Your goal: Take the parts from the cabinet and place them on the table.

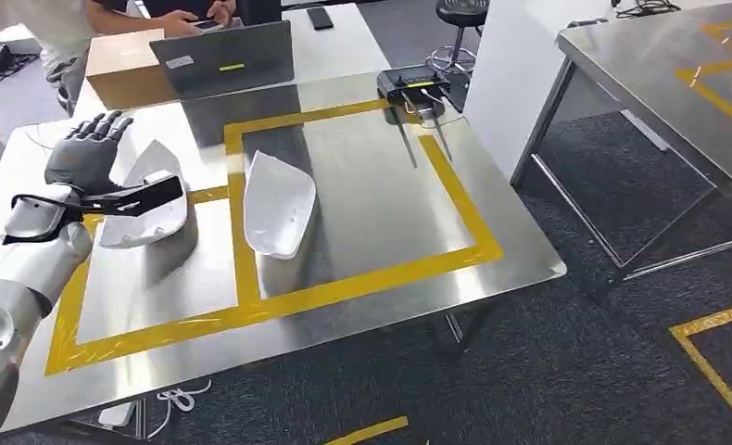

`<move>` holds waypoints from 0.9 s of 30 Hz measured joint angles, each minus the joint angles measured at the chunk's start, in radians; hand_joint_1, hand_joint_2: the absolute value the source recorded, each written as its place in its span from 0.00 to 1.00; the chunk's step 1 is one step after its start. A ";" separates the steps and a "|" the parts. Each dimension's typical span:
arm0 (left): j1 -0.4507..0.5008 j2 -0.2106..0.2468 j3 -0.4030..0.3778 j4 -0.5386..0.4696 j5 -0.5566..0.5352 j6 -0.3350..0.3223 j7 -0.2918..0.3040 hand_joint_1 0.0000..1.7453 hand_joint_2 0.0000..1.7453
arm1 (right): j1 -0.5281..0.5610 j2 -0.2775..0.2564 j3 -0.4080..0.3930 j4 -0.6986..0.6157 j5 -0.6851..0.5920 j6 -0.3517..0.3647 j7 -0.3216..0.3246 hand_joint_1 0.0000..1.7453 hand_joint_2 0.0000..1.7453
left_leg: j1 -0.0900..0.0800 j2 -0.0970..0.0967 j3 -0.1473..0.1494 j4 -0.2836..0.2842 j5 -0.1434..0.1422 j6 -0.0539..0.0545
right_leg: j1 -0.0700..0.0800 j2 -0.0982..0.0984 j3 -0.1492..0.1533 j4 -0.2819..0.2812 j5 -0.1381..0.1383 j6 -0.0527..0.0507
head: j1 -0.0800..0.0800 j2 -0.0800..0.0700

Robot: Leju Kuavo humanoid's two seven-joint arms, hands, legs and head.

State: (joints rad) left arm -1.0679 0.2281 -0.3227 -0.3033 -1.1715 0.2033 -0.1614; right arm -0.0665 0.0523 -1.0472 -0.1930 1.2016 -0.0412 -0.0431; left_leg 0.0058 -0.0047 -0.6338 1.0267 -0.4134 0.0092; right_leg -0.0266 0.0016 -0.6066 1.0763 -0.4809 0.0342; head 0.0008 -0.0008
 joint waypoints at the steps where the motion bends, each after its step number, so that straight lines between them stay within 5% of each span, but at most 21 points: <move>1: -0.001 -0.001 0.000 0.000 -0.002 0.004 0.000 0.00 1.00 | -0.001 0.000 0.000 0.000 0.000 0.000 0.000 0.00 0.00 | 0.000 0.000 -0.002 0.006 -0.004 -0.006 | 0.001 -0.002 0.012 -0.036 -0.003 -0.003 | 0.000 0.000; 6: -0.002 -0.003 0.000 0.000 -0.018 0.020 0.002 0.00 1.00 | -0.002 0.004 0.000 0.002 0.000 0.002 -0.001 0.00 0.00 | -0.002 -0.001 -0.007 0.001 0.005 -0.042 | 0.005 0.002 0.001 -0.040 0.021 -0.046 | 0.000 0.000; 8: -0.003 -0.002 0.000 0.000 -0.022 0.026 0.000 0.00 1.00 | -0.002 0.004 0.000 0.002 0.000 0.002 -0.001 0.00 0.00 | 0.000 0.000 -0.038 0.076 -0.065 -0.051 | 0.004 0.002 -0.005 -0.042 0.029 -0.058 | -0.006 0.000; 10: 0.000 -0.003 -0.001 0.003 -0.024 0.031 -0.003 0.00 1.00 | -0.001 0.004 0.000 0.002 0.000 0.002 -0.001 0.00 0.00 | 0.001 0.000 -0.097 0.236 -0.151 -0.059 | 0.006 0.002 -0.015 -0.042 0.036 -0.063 | -0.005 0.000; 12: 0.007 -0.005 -0.001 0.007 -0.026 0.031 -0.003 0.00 1.00 | -0.001 0.005 0.000 0.002 0.000 0.002 0.002 0.00 0.00 | 0.001 0.000 -0.112 0.307 -0.175 -0.059 | 0.007 0.002 -0.027 -0.041 0.045 -0.062 | -0.005 0.000; 13: 0.008 -0.007 -0.002 0.008 -0.029 0.031 -0.001 0.00 1.00 | -0.001 0.005 0.000 0.002 0.000 0.002 0.002 0.00 0.00 | 0.001 0.000 -0.085 0.272 -0.156 -0.056 | 0.007 0.002 -0.033 -0.040 0.050 -0.061 | -0.005 0.000; 15: 0.006 -0.011 -0.001 0.008 -0.032 0.033 0.001 0.00 1.00 | -0.002 0.005 0.000 0.002 -0.002 0.001 0.002 0.00 0.00 | 0.001 0.000 0.029 0.092 -0.088 -0.048 | 0.007 0.003 -0.040 -0.040 0.058 -0.055 | -0.005 0.000; 16: 0.003 -0.012 -0.002 0.008 -0.033 0.033 0.002 0.00 1.00 | -0.002 0.005 0.000 0.002 -0.002 0.001 0.002 0.00 0.00 | 0.001 0.000 0.080 0.006 -0.083 -0.042 | 0.007 0.003 -0.040 -0.040 0.061 -0.051 | -0.005 0.000; 21: 0.001 -0.024 -0.002 0.006 -0.041 0.037 0.005 0.00 1.00 | -0.002 0.008 0.000 0.002 -0.006 0.001 0.006 0.00 0.00 | -0.006 -0.001 0.074 -0.008 -0.058 -0.011 | 0.010 0.005 -0.047 -0.051 0.088 -0.016 | -0.005 0.000; 23: -0.002 -0.031 -0.002 0.006 -0.043 0.037 0.008 0.00 1.00 | -0.002 0.008 0.000 0.002 -0.006 0.001 0.011 0.00 0.00 | -0.002 0.004 0.064 -0.013 -0.042 0.005 | 0.007 0.002 -0.068 0.003 0.025 -0.008 | -0.003 0.000; 25: -0.001 -0.038 -0.002 0.006 -0.044 0.035 0.008 0.00 1.00 | -0.003 0.008 0.000 0.002 -0.007 0.000 0.015 0.00 0.00 | -0.003 0.006 0.043 -0.012 -0.030 0.010 | 0.007 0.002 -0.127 0.162 -0.076 0.000 | -0.003 0.000; 27: 0.000 -0.045 -0.002 0.007 -0.044 0.032 0.008 0.00 1.00 | -0.003 0.009 0.000 0.002 -0.008 0.001 0.015 0.00 0.00 | -0.004 0.006 0.020 -0.008 -0.016 0.011 | 0.008 0.002 -0.153 0.264 -0.114 0.003 | -0.002 0.000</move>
State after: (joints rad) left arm -1.0676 0.1831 -0.3246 -0.2961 -1.2154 0.2354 -0.1537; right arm -0.0690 0.0610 -1.0472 -0.1907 1.1936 -0.0400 -0.0278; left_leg 0.0017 0.0013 -0.6141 1.0187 -0.4296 0.0197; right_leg -0.0187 0.0038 -0.7595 1.3398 -0.5951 0.0374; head -0.0015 -0.0008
